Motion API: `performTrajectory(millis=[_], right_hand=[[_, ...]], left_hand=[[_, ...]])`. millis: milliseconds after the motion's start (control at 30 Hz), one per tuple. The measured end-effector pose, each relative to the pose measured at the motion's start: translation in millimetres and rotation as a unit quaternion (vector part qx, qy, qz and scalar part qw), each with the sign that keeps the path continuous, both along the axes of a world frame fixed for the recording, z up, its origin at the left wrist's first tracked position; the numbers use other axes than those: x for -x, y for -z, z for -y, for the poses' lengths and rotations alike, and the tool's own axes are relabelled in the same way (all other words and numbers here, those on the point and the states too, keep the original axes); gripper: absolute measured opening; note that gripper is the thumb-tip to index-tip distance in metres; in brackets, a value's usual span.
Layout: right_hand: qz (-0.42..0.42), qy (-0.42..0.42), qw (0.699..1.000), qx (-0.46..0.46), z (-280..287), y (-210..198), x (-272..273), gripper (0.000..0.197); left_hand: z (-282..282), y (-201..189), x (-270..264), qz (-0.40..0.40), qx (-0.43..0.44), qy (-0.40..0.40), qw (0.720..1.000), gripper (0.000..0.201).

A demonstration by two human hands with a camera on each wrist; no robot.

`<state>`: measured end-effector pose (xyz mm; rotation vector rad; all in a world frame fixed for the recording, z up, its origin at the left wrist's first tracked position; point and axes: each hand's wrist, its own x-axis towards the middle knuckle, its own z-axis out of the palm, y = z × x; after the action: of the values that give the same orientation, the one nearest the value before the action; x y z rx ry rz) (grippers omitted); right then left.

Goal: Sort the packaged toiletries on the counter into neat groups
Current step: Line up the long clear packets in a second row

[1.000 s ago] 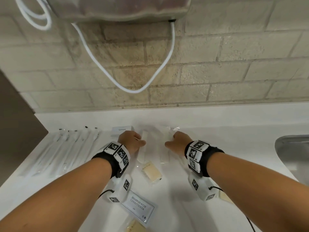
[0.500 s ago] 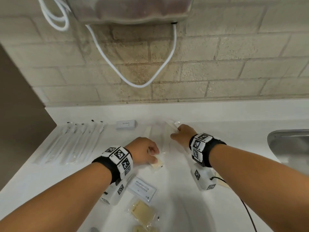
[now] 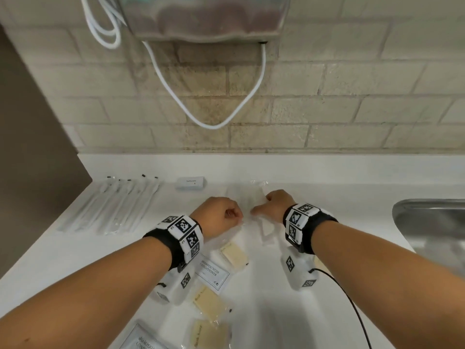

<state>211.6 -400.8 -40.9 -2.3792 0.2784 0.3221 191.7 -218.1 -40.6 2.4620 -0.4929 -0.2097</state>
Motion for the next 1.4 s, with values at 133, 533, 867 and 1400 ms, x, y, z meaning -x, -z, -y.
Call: performTrajectory(millis=[133, 533, 867, 1400], right_hand=[[0.022, 0.032, 0.999, -0.036, 8, 3, -7, 0.035], [0.016, 0.006, 1.000, -0.010, 8, 5, -23, 0.024], [0.022, 0.013, 0.999, -0.030, -8, 12, -24, 0.014], [0.007, 0.037, 0.998, -0.050, 10, 12, -27, 0.035]], left_hand=[[9, -3, -23, -0.006, -0.162, 0.039, 0.986, 0.032], [-5, 7, -51, -0.107, -0.293, 0.006, 0.950, 0.061], [-23, 3, -52, -0.101, -0.189, -0.023, 0.977, 0.058], [-7, 4, -60, -0.057, -0.142, -0.012, 0.988, 0.049]])
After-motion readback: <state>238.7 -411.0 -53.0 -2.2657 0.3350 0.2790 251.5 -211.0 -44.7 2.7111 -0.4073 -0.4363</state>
